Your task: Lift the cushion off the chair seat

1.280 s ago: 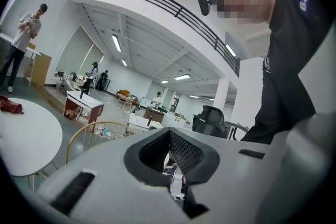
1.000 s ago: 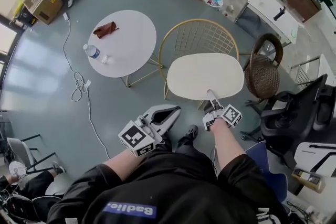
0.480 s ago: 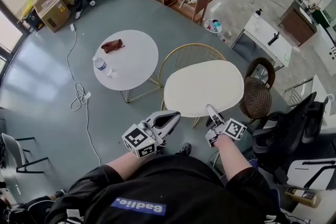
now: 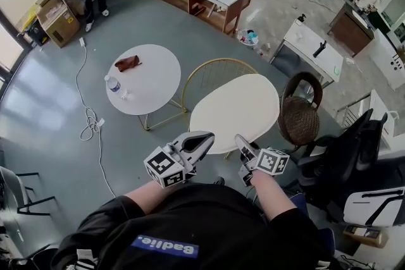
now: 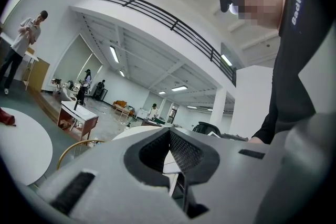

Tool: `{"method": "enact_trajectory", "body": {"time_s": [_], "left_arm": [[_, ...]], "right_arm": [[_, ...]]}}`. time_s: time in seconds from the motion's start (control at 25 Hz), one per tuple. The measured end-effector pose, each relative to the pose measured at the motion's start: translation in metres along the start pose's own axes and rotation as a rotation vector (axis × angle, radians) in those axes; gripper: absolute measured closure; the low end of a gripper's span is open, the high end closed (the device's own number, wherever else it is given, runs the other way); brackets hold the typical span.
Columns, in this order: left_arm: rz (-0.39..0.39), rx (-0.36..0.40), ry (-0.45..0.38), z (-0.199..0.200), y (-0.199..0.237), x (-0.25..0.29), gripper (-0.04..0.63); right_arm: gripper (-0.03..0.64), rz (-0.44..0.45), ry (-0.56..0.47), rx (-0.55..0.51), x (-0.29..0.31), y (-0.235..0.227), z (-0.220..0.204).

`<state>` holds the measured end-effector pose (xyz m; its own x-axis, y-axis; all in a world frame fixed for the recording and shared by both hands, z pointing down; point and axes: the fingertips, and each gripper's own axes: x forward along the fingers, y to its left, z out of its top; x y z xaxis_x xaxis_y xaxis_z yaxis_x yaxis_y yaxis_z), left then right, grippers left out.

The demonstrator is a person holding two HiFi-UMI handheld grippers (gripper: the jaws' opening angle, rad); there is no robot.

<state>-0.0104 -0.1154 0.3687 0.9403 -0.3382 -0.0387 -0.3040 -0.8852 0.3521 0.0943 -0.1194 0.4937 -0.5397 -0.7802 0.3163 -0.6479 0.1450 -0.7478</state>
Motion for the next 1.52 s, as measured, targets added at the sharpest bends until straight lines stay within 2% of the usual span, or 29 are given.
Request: {"method": "enact_trajectory", "body": {"time_s": [0.28, 0.84, 1.52], "left_arm": [[-0.026, 0.015, 0.026, -0.003, -0.011, 0.004, 0.581], [-0.037, 0.032, 0.047, -0.009, -0.02, -0.005, 0.581], [-0.011, 0.054, 0.056, -0.008, -0.021, -0.029, 0.581]], "right_arm": [[0.545, -0.011, 0.024, -0.073, -0.007, 0.014, -0.014], [0.546, -0.015, 0.043, -0.444, -0.013, 0.071, -0.014], [0.548, 0.002, 0.09, -0.659, -0.01, 0.102, -0.036]]}}
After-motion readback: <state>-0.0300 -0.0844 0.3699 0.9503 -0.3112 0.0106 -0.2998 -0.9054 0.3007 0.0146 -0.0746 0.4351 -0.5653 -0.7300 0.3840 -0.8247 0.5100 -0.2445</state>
